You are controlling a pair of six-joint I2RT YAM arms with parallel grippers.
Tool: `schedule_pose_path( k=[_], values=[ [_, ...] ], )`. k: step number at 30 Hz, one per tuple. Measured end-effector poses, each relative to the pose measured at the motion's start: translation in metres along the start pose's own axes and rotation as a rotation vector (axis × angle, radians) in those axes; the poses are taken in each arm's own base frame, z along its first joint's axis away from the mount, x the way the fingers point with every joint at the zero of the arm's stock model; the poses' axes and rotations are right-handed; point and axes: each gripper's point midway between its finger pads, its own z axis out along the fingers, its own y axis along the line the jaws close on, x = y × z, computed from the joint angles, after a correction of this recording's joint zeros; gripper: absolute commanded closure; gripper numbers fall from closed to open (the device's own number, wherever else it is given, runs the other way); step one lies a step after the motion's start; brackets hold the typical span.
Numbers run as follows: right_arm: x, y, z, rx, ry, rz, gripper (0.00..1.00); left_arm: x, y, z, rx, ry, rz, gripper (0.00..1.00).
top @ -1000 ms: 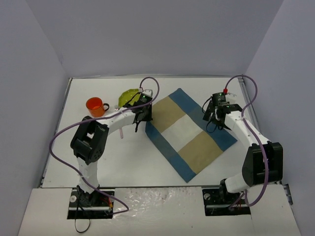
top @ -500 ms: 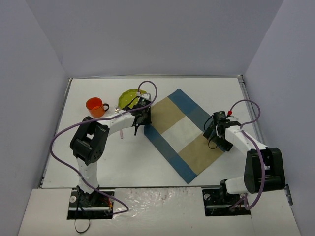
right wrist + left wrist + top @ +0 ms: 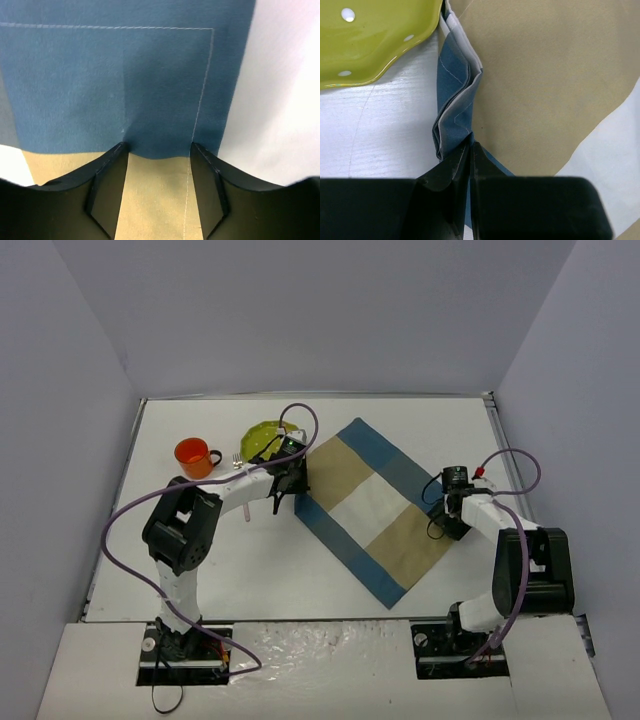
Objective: Set the dinner table for one person
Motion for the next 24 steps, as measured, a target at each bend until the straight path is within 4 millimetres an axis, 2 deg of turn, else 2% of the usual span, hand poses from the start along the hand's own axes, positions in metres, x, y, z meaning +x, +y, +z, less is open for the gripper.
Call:
schedule_pose_path(
  k=[3,10,15,20,21,23,24],
  values=[
    [-0.012,0.002,0.006,0.000,-0.017,0.031,0.80,0.003,-0.001,0.003,0.006,0.010,-0.005,1.00],
    [-0.050,0.006,0.024,0.023,-0.031,0.095,0.93,-0.001,-0.014,0.026,0.041,0.027,-0.042,1.00],
    [-0.075,0.004,0.036,0.038,-0.048,0.137,0.96,-0.016,-0.030,0.037,0.081,0.011,-0.058,1.00],
    [-0.090,-0.003,0.042,0.053,-0.055,0.163,0.94,-0.021,-0.037,0.042,0.098,0.009,-0.075,0.99],
    [-0.092,-0.006,0.042,0.056,-0.056,0.168,0.93,-0.021,-0.037,0.042,0.097,0.011,-0.079,0.96],
    [-0.094,-0.010,0.043,0.063,-0.056,0.173,0.89,-0.020,-0.036,0.042,0.090,0.014,-0.087,0.78],
    [-0.094,-0.011,0.043,0.065,-0.057,0.171,0.88,-0.019,-0.034,0.042,0.081,0.016,-0.093,0.73]
  ],
)
